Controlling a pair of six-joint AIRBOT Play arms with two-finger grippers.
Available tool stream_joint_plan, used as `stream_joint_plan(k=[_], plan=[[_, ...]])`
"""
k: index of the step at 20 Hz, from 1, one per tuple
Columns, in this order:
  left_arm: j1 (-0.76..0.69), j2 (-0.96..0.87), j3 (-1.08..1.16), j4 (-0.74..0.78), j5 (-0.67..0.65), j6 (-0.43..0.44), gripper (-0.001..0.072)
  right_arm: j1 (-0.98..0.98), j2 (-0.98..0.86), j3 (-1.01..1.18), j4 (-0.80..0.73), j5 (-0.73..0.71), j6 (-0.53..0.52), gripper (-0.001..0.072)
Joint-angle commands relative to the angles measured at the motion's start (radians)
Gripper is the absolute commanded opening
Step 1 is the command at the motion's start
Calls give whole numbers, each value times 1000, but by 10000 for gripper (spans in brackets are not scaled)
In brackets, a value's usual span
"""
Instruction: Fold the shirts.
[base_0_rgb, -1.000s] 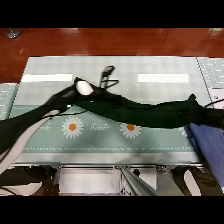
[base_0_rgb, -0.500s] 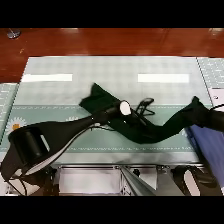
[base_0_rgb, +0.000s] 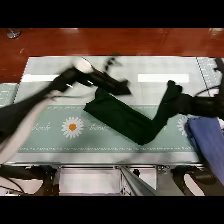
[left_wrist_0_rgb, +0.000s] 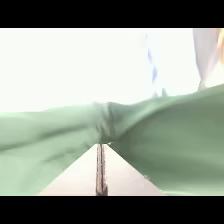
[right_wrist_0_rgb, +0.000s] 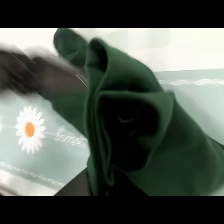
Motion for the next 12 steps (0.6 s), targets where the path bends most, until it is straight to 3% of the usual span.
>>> stream_joint_plan(k=[1, 7, 12], plan=[[246, 201, -29, 120, -82, -11, 28, 185, -168, 75, 6, -139, 18, 31], [571, 699, -435, 212, -32, 37, 29, 401, -647, 427, 2, -180, -6, 32], [615, 946, -739, 197, 32, 31, 28, 507, -990, 668, 61, -228, -1, 32]])
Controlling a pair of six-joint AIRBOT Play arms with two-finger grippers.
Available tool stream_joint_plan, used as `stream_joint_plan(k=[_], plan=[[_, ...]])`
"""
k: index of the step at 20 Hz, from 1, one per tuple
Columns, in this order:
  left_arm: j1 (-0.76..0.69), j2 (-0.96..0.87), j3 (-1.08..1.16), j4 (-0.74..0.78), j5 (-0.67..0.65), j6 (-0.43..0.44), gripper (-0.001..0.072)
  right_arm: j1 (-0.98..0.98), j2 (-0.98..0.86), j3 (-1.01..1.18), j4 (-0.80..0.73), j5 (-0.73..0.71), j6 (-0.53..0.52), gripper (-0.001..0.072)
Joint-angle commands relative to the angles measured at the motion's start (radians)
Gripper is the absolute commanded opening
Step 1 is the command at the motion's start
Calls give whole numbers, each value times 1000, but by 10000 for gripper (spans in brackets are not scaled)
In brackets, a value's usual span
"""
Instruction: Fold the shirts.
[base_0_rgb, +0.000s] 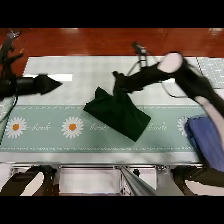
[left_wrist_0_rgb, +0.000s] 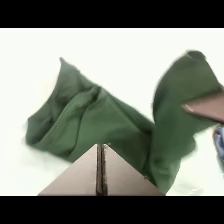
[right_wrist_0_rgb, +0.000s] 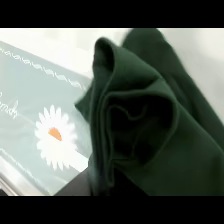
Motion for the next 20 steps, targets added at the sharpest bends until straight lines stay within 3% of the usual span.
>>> stream_joint_plan(k=[1, 3, 4, 5, 6, 10, 11, 13, 15, 16, 18, 20], plan=[[39, 138, -185, -4, 43, -5, 29, 80, -238, 171, 47, -35, 2, 32], [32, 127, -226, -6, 57, -4, 28, 102, -331, 238, 46, -45, 31, 33], [27, 122, -241, -6, 76, -4, 29, 102, -365, 262, 57, -43, 35, 193], [27, 114, -253, -10, 93, -4, 29, 96, -389, 283, 88, -14, 33, 576], [28, 107, -260, -10, 105, -4, 29, 76, -393, 306, 111, 38, 15, 626], [29, 87, -261, -9, 119, -4, 28, -132, -243, 403, 82, 376, -19, 624], [28, 86, -261, -9, 124, -4, 29, -192, -165, 402, 23, 435, -19, 624], [28, 86, -261, -9, 126, -4, 28, -283, 27, 364, -241, 504, -4, 623], [28, 86, -261, -9, 126, 1, 29, -341, 268, 152, -481, 430, 45, 624], [28, 86, -261, -9, 124, 11, 29, -367, 398, -8, -562, 348, 119, 623], [28, 86, -266, -10, 123, 14, 29, -430, 663, -408, -581, 144, 258, 624], [28, 86, -280, -10, 123, 15, 29, -449, 863, -782, -498, -60, 449, 627]])
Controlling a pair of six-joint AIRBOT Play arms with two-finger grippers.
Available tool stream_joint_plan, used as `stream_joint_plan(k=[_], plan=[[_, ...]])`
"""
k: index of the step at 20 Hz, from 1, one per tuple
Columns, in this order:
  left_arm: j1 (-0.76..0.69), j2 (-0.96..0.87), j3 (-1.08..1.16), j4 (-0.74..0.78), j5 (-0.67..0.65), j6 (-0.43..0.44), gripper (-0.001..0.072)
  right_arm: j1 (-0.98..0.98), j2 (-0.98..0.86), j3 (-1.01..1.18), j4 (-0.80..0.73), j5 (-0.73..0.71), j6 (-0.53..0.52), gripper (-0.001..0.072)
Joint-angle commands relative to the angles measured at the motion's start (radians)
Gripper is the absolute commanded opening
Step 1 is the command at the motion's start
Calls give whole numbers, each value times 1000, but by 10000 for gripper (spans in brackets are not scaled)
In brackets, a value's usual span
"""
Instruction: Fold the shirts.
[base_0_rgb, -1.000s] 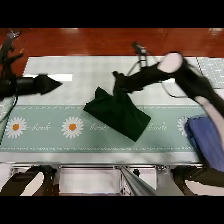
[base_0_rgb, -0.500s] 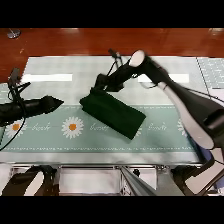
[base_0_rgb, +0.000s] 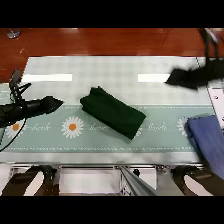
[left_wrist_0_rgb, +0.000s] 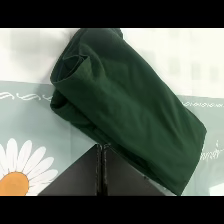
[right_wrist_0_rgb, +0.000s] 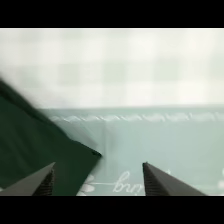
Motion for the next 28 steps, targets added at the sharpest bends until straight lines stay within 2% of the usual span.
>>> stream_joint_plan(k=[1, 2, 3, 4, 9, 12, 15, 16, 17, 19, 20, 21, 23, 28], plan=[[0, 0, -21, 0, -1, 6, 29, -47, 369, -608, 104, -409, 289, 627], [0, 0, -29, 0, -1, 6, 29, -18, 411, -750, 324, -569, 274, 628], [0, 0, -38, 0, 0, 6, 29, 25, 418, -838, 505, -664, 207, 627], [0, 0, -46, -1, 6, 6, 29, 73, 404, -890, 597, -697, 161, 627], [0, -1, -63, -4, 7, 6, 29, 218, 138, -893, 674, -753, 131, 627], [0, -1, -63, -15, 7, 6, 29, 219, -43, -786, 803, -708, -75, 626], [0, -1, -63, -15, 7, 6, 29, 220, -217, -661, 886, -620, -206, 610], [0, -1, -63, -15, 7, 6, 29, 232, -272, -615, 905, -603, -234, 587], [0, -1, -63, -15, 7, 6, 29, 256, -321, -566, 923, -592, -251, 479], [0, -1, -63, -15, 7, 6, 29, 314, -398, -454, 951, -535, -298, 321], [0, -1, -63, -15, 7, 6, 29, 340, -424, -383, 951, -491, -377, 26], [0, -1, -63, -15, 7, 6, 29, 352, -432, -318, 945, -463, -435, 31], [0, -1, -63, -15, 7, 6, 29, 327, -431, -154, 885, -404, -431, 30], [0, -1, -63, -15, 7, 6, 29, 153, -431, 296, 637, -172, -285, 30]])
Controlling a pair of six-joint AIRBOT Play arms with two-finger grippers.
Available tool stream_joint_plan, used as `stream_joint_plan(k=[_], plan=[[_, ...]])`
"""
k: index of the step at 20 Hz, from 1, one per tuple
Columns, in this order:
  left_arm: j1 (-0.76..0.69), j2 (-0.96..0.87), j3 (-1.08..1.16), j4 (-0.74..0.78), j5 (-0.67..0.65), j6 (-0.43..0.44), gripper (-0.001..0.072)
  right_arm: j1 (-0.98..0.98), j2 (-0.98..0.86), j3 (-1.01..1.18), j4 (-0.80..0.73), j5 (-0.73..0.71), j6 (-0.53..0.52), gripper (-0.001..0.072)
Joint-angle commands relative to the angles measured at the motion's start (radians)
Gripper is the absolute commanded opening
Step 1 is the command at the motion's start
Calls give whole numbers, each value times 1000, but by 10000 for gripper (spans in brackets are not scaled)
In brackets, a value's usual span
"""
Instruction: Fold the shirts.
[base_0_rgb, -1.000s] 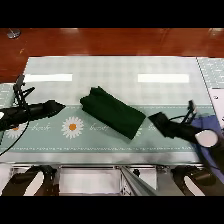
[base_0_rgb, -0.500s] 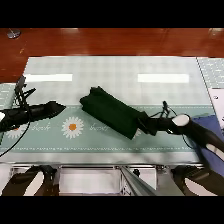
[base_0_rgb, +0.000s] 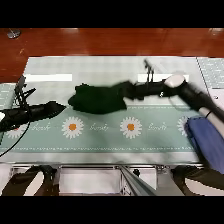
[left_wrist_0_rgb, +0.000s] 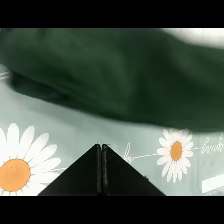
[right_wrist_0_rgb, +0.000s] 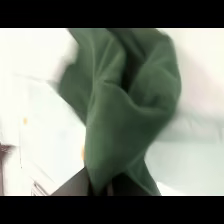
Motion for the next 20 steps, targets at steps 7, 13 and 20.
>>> stream_joint_plan(k=[7, 13, 20], plan=[[0, 0, 0, 1, -1, 1, 29, -377, 52, 615, -475, 553, 256, 30], [0, 0, 0, 0, 24, 0, 29, -741, 171, 632, -752, 882, 270, 31], [0, 0, 0, 0, 59, 0, 29, -1124, 470, 361, -982, 943, 158, 31]])
